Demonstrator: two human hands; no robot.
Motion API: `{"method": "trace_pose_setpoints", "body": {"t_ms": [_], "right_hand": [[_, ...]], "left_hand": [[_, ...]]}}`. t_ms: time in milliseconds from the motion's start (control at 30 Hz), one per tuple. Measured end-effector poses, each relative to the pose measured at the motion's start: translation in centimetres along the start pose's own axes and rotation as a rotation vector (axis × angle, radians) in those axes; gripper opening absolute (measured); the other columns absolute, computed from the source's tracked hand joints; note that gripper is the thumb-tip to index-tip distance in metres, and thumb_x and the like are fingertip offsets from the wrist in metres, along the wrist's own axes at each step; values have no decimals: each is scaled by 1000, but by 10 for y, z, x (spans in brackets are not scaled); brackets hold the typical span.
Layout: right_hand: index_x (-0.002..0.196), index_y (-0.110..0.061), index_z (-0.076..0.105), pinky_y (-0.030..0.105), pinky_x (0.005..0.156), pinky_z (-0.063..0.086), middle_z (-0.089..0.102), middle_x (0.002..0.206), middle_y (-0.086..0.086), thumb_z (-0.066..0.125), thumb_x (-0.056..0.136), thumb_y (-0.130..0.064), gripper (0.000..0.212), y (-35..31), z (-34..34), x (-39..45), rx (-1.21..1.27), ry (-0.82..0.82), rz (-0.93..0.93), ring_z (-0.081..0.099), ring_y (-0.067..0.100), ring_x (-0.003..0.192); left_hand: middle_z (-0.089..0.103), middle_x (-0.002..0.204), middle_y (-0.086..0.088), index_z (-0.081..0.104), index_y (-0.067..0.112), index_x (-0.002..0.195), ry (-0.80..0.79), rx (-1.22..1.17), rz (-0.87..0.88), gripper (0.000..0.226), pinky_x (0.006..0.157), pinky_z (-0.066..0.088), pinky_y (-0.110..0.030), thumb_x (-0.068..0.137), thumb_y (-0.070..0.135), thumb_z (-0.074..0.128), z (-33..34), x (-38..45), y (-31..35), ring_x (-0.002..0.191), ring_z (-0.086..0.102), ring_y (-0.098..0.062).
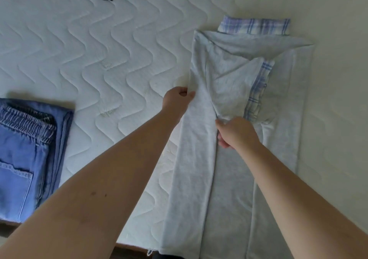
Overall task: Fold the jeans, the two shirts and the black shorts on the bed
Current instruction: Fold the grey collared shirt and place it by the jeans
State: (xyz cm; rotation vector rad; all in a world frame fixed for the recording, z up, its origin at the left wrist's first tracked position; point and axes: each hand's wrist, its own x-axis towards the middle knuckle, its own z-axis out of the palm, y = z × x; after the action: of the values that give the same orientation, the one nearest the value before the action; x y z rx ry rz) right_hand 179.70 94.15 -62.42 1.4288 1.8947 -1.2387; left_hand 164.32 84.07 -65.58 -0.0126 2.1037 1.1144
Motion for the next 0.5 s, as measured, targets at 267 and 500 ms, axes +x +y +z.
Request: {"method": "trace_pose_setpoints", "body": {"t_ms": [267,500], "right_hand": [[91,-13,65,25,75,43,67,87,-7,52,96,-39,29,-52,-47,41,-62,286,-345,61,12,82],[121,-15,63,41,98,44,66,115,1,61,93,-27,30,-76,-62,88,-122,450,-640,59,23,107]], "left_hand": [[70,107,0,68,15,118,-26,-92,-9,28,99,52,-35,96,29,62,2,77,66,104,65,-18],[66,99,1,68,27,92,-84,33,43,14,75,51,-25,96,38,60,3,115,108,88,61,-16]]}}
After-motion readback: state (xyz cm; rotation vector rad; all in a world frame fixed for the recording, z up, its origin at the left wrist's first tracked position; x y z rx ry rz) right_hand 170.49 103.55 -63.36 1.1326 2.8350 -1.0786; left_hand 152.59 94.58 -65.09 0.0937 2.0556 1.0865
